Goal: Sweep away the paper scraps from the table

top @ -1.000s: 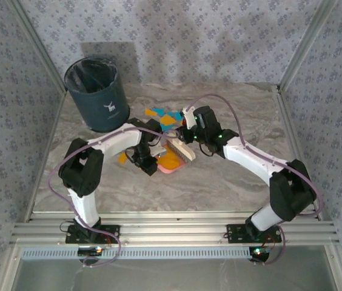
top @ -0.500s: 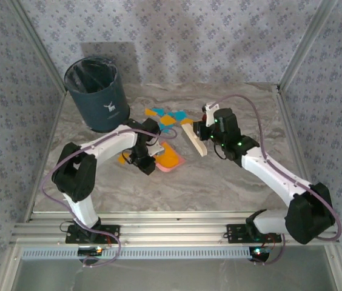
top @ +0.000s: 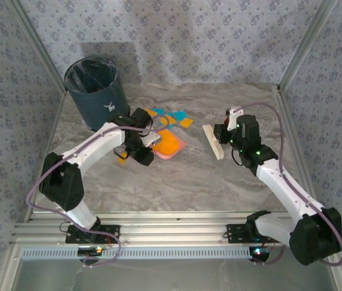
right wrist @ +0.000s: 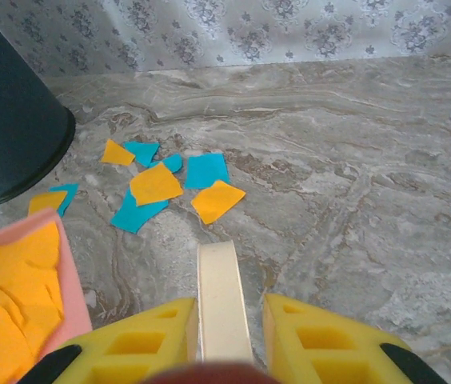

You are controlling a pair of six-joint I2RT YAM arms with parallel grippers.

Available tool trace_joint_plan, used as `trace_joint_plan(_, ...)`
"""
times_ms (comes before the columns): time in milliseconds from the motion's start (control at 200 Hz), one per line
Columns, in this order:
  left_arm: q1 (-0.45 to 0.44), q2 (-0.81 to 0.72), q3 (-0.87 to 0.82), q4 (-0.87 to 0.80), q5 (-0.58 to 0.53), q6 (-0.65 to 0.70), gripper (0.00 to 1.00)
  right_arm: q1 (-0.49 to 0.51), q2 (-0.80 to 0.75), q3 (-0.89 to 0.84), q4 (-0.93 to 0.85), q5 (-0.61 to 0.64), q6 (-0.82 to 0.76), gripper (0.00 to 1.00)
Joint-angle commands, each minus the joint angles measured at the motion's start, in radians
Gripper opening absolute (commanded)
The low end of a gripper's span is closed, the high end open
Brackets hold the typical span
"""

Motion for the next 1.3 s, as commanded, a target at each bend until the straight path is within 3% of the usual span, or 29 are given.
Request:
trace_joint_plan(0,0.018,-0.047,0.063,-0.013,0.062,-0.012,0.0,-0.024,-0.049,-0.017,-0.019,-0.024,0.009,0.0)
trace_joint_plan(630,0.141,-0.033,0.359,-0.09,0.07,-0.046,0.0,-0.079,-0.102,-0.043,-0.042,-0.039,0.012,0.0)
trace_joint_plan(1294,0.339,0.002,0.537,0.014,0.28,-0.208,0.0,-0.083,-0.083,-0.043,-0.039,-0.046,0.025,0.0)
